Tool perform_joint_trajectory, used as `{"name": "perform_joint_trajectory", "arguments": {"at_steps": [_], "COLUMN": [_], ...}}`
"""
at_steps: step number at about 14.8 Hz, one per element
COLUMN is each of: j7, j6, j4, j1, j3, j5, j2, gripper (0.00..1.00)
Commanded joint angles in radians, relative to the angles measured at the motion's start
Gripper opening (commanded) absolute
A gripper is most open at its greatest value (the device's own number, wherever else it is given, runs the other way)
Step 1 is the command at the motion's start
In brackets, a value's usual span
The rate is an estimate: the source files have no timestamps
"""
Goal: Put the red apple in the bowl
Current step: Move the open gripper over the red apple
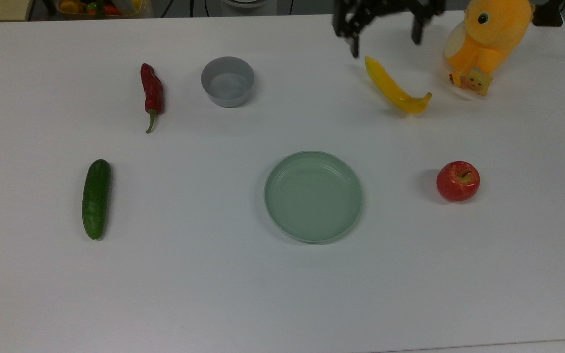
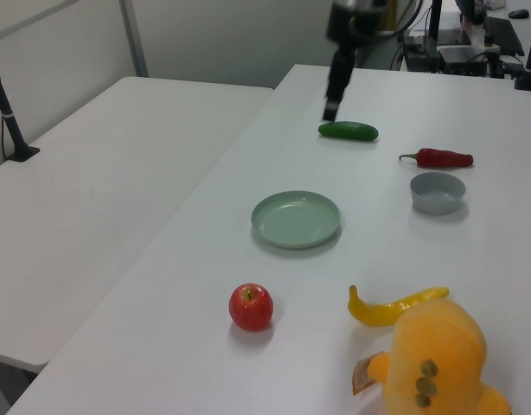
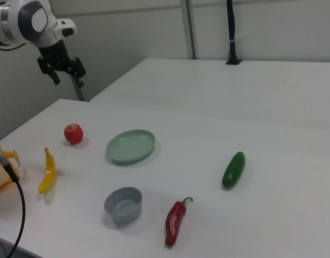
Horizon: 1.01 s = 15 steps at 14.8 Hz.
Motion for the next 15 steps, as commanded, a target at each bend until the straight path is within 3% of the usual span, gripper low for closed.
{"name": "perform_joint_trajectory", "arguments": {"at_steps": [1,8,15], "j7": [0.117,0.285,0.293], "j6": [0.111,0.391,0.574], "j4": [0.070,0.073,0.072], "j1": [0.063,0.162,0.202], "j3": [-0.004,-0.003,-0.003], "j5": [-0.032,-0.150,-0.223], "j2": [0.121,0.299,0.417], "gripper": [1.00,1.00,1.00]}}
